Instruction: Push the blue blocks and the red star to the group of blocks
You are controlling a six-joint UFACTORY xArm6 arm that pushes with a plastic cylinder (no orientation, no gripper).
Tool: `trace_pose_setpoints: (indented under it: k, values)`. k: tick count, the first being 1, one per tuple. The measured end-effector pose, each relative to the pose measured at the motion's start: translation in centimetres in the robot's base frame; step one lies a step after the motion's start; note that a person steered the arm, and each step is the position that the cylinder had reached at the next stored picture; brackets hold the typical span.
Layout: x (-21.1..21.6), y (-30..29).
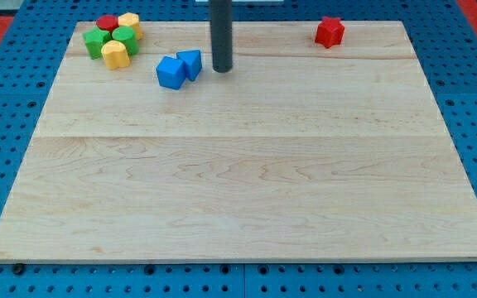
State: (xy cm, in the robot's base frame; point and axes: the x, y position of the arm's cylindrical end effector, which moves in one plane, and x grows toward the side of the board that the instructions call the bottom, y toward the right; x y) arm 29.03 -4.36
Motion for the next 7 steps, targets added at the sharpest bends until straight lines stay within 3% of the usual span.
trace_pose_setpoints:
  k: [2, 4, 6, 7]
  values:
    - [0.3, -11.8]
    - [4.0, -5.7]
    - [12.0, -5.8]
    - [13.6, -1.0]
